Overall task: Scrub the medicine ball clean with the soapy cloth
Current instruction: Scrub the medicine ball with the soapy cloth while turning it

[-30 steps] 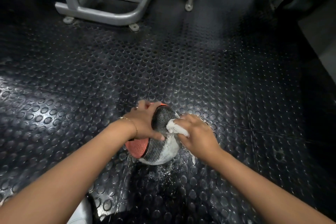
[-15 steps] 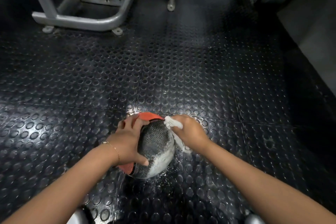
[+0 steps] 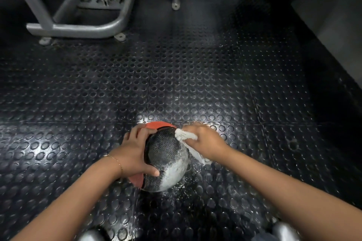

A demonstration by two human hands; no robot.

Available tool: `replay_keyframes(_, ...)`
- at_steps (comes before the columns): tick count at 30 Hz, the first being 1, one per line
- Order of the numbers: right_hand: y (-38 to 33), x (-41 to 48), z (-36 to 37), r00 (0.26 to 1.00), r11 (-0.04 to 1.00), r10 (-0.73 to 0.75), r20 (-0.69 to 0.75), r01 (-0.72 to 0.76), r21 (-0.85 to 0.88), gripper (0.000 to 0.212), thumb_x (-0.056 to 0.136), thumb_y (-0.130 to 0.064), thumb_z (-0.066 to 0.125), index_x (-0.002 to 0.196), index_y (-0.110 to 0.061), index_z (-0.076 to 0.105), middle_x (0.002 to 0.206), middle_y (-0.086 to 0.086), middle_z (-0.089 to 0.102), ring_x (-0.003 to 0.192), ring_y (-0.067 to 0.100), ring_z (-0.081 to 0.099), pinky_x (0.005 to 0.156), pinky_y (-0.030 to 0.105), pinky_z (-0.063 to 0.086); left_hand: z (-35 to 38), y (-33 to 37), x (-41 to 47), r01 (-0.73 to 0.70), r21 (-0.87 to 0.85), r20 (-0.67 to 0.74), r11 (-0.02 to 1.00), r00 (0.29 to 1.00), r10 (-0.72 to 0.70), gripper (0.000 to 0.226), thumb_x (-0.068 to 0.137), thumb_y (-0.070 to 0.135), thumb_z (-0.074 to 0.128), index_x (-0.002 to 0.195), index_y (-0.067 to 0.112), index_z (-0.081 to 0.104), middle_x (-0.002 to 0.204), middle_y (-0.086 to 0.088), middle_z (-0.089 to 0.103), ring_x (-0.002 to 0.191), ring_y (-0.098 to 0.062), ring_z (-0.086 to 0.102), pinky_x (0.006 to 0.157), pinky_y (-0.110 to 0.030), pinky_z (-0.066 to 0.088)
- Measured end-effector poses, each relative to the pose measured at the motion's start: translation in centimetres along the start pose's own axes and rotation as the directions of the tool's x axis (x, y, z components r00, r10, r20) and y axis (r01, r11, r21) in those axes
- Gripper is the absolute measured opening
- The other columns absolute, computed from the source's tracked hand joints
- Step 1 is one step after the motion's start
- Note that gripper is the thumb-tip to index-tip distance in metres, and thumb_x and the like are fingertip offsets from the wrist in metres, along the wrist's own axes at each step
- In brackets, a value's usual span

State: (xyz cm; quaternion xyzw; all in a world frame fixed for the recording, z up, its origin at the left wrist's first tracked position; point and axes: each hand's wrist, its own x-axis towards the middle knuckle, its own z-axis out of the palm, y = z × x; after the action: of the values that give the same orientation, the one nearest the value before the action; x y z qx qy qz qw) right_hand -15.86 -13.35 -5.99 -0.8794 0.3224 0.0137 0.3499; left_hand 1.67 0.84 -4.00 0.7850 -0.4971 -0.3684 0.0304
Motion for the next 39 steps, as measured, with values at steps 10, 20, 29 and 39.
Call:
replay_keyframes(10, -0.8, 0.4, -0.1, 0.998, 0.998, -0.032, -0.052, 0.035, 0.049, 0.026, 0.091, -0.026, 0.052, 0.116, -0.026, 0.058, 0.114, -0.011, 0.055, 0.095, 0.009, 0.056, 0.082, 0.023, 0.046, -1.3, -0.9, 1.7, -0.013, -0.117, 0.021, 0.993, 1.0, 0.015, 0.112, 0.052, 0.042, 0.089, 0.138, 0.034, 0.017, 0.146, 0.006, 0.011, 0.138, -0.026, 0.021, 0.113, -0.048, 0.027)
replay_keyframes(20, -1.0, -0.8, 0.1, 0.998, 0.999, 0.018, -0.053, -0.02, -0.043, 0.031, 0.093, -0.026, 0.05, 0.124, -0.028, 0.052, 0.127, -0.004, 0.053, 0.098, 0.014, 0.057, 0.082, 0.025, 0.044, -1.2, -0.4, 1.6, 0.003, -0.096, 0.023, 0.995, 1.0, -0.001, 0.109, 0.056, 0.04, 0.087, 0.139, 0.034, 0.017, 0.144, 0.006, 0.011, 0.137, -0.026, 0.021, 0.112, -0.049, 0.027)
replay_keyframes(29, -0.4, -1.3, 1.2, 0.994, 0.997, 0.075, -0.08, -0.073, 0.026, 0.032, 0.092, -0.027, 0.051, 0.124, -0.026, 0.053, 0.129, 0.001, 0.052, 0.046, 0.005, 0.045, 0.049, 0.015, 0.04, -1.3, 0.1, 1.1, -0.009, -0.046, 0.023, 0.999, 1.0, 0.01, 0.11, 0.059, 0.041, 0.086, 0.141, 0.034, 0.013, 0.148, 0.006, 0.007, 0.138, -0.026, 0.019, 0.113, -0.045, 0.025)
replay_keyframes(39, -1.3, -2.0, 1.0, 0.989, 0.984, 0.131, -0.072, -0.121, 0.127, 0.029, 0.092, -0.023, 0.051, 0.121, -0.028, 0.055, 0.102, -0.013, 0.053, 0.047, -0.002, 0.042, 0.041, 0.011, 0.031, -1.2, 0.0, 1.6, 0.009, -0.088, 0.022, 0.996, 1.0, -0.007, 0.11, 0.057, 0.043, 0.086, 0.141, 0.035, 0.015, 0.146, 0.007, 0.009, 0.138, -0.026, 0.019, 0.112, -0.049, 0.027)
